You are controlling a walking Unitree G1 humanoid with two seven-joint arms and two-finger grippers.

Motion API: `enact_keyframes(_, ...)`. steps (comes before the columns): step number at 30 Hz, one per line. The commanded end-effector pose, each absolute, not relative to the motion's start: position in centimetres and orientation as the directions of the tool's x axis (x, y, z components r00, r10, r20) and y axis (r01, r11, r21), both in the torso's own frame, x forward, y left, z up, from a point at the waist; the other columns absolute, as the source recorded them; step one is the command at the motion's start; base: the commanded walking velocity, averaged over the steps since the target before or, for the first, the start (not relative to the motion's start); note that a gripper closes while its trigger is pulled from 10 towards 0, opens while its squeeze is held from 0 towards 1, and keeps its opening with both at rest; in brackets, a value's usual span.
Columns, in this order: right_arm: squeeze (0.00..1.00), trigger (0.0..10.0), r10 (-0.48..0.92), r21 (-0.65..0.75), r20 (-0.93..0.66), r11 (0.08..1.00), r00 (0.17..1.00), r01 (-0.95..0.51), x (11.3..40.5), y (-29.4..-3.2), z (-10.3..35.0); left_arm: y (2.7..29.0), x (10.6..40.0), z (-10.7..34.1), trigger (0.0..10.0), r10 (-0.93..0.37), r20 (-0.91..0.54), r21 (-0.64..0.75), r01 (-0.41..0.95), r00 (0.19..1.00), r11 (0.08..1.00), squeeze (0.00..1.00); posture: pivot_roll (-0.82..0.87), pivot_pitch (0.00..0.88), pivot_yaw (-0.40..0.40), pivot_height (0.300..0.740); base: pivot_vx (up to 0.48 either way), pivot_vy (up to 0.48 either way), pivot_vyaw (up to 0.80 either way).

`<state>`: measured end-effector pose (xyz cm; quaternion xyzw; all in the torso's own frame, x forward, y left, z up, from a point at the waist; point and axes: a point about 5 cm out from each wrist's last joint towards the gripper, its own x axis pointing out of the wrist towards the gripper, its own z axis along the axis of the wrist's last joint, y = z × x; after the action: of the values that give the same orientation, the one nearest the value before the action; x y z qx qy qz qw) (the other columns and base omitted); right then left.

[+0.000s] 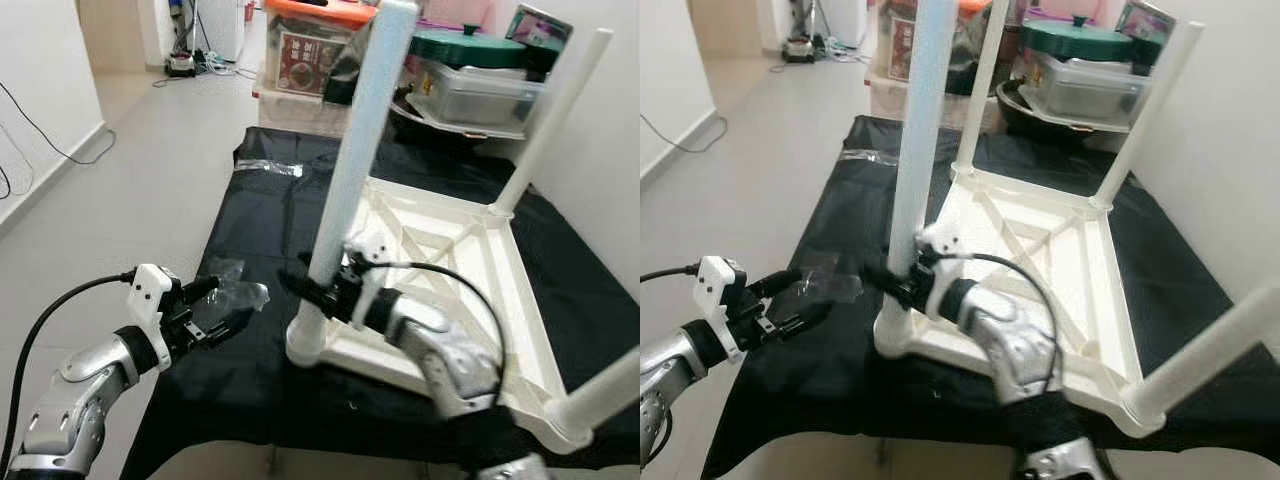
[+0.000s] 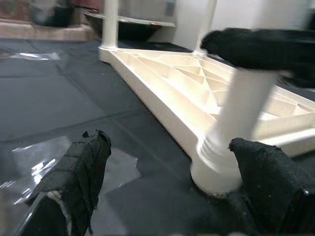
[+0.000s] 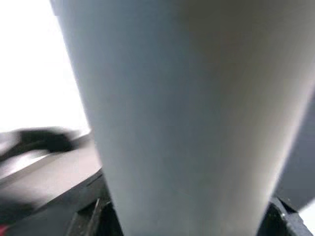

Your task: Building children table

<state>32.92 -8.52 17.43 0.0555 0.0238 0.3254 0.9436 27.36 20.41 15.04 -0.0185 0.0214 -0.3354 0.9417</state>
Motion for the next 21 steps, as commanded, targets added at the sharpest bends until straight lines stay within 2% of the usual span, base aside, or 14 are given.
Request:
enact_keyframes(1, 0.00, 0.0, 0.267, 0.111, -0.182, 0.962, 0.946, -0.250, 34.1, -13.3, 14.8, 20.2, 27.2, 15.0, 10.0, -0.645, -0.034, -0.053, 0.643, 0.764, 0.764, 0.00, 0.12, 0.000, -0.157, 0.740, 0.000, 0.000, 0.00)
enact_keyframes(2, 0.00, 0.0, 0.267, 0.111, -0.182, 0.962, 0.946, -0.250, 34.1, -13.3, 14.8, 20.2, 27.2, 15.0, 10.0, -0.645, -0.034, -0.053, 0.643, 0.764, 0.764, 0.00, 0.12, 0.000, -0.157, 0.740, 0.000, 0.000, 0.00)
enact_keyframes(3, 0.00, 0.0, 0.065, 0.073, -0.245, 0.996, 0.967, -0.049, 34.0, -15.3, 13.8, 20.2, 27.2, 15.0, 10.0, -0.645, -0.034, -0.053, 0.643, 0.763, 0.764, 0.00, 0.12, 0.000, -0.157, 0.740, 0.000, 0.000, 0.00)
enact_keyframes(4, 0.00, 0.0, -0.061, 0.042, -0.280, 0.996, 0.958, 0.076, 33.8, -16.6, 13.2, 20.2, 27.2, 15.0, 10.0, -0.646, -0.034, -0.053, 0.644, 0.763, 0.763, 0.00, 0.12, 0.000, -0.157, 0.740, 0.000, 0.000, 0.00)
enact_keyframes(6, 0.00, 0.0, -0.344, -0.014, -0.325, 0.933, 0.881, 0.359, 31.9, -20.0, 11.9, 20.2, 27.2, 15.0, 10.0, -0.646, -0.033, -0.053, 0.644, 0.763, 0.763, 0.00, 0.11, 0.000, -0.154, 0.740, 0.000, 0.000, 0.00)
enact_keyframes(9, 0.00, 0.0, -0.446, -0.053, -0.324, 0.889, 0.834, 0.455, 30.6, -21.1, 11.6, 20.3, 27.1, 15.1, 10.0, -0.645, -0.032, -0.053, 0.643, 0.764, 0.764, 0.00, 0.10, 0.000, -0.149, 0.740, 0.000, 0.000, 0.00)
enact_keyframes(12, 0.00, 0.0, -0.465, -0.062, -0.326, 0.880, 0.823, 0.472, 30.2, -21.0, 11.7, 20.3, 27.1, 15.1, 10.0, -0.644, -0.031, -0.054, 0.642, 0.765, 0.765, 0.00, 0.10, 0.000, -0.147, 0.740, 0.000, 0.000, 0.00)
enact_keyframes(13, 0.00, 10.0, -0.356, 0.018, -0.311, 0.925, 0.881, 0.380, 30.5, -19.4, 12.4, 20.3, 27.2, 15.1, 10.0, -0.645, -0.032, -0.054, 0.643, 0.764, 0.764, 0.00, 0.10, 0.000, -0.140, 0.740, 0.000, 0.000, 0.00)
enact_keyframes(14, 0.00, 10.0, -0.356, 0.018, -0.311, 0.925, 0.881, 0.380, 30.5, -19.4, 12.4, 20.3, 27.2, 15.1, 10.0, -0.645, -0.032, -0.054, 0.643, 0.764, 0.764, 0.00, 0.10, 0.000, -0.140, 0.740, 0.000, 0.000, 0.00)
enact_keyframes(15, 0.63, 10.0, -0.256, 0.098, -0.262, 0.952, 0.930, 0.290, 30.8, -17.9, 13.3, 20.3, 27.2, 15.1, 10.0, -0.646, -0.033, -0.054, 0.644, 0.763, 0.763, 0.00, 0.10, 0.000, -0.140, 0.740, 0.000, 0.000, 0.00)
enact_keyframes(17, 0.63, 10.0, -0.256, 0.098, -0.262, 0.952, 0.930, 0.290, 30.8, -17.9, 13.3, 20.3, 27.2, 15.1, 10.0, -0.646, -0.033, -0.054, 0.644, 0.763, 0.763, 0.00, 0.10, 0.000, -0.140, 0.740, 0.000, 0.000, 0.00)
enact_keyframes(18, 1.00, 10.0, 0.036, 0.264, -0.152, 0.964, 0.988, 0.005, 31.6, -15.0, 15.2, 20.3, 27.3, 15.0, 10.0, -0.648, -0.036, -0.053, 0.646, 0.761, 0.761, 0.00, 0.10, 0.000, -0.143, 0.740, 0.000, 0.000, 0.00)
enact_keyframes(19, 0.53, 10.0, 0.132, 0.271, -0.075, 0.957, 0.988, -0.107, 32.1, -14.7, 16.5, 20.3, 27.3, 15.0, 10.0, -0.648, -0.037, -0.053, 0.646, 0.761, 0.762, 0.00, 0.10, 0.000, -0.140, 0.740, 0.000, 0.000, 0.00)
enact_keyframes(21, 0.53, 10.0, 0.178, 0.263, -0.032, 0.951, 0.983, -0.164, 32.4, -14.6, 17.3, 20.3, 27.3, 15.0, 10.0, -0.648, -0.037, -0.052, 0.646, 0.761, 0.762, 0.00, 0.10, 0.000, -0.140, 0.740, 0.000, 0.000, 0.00)
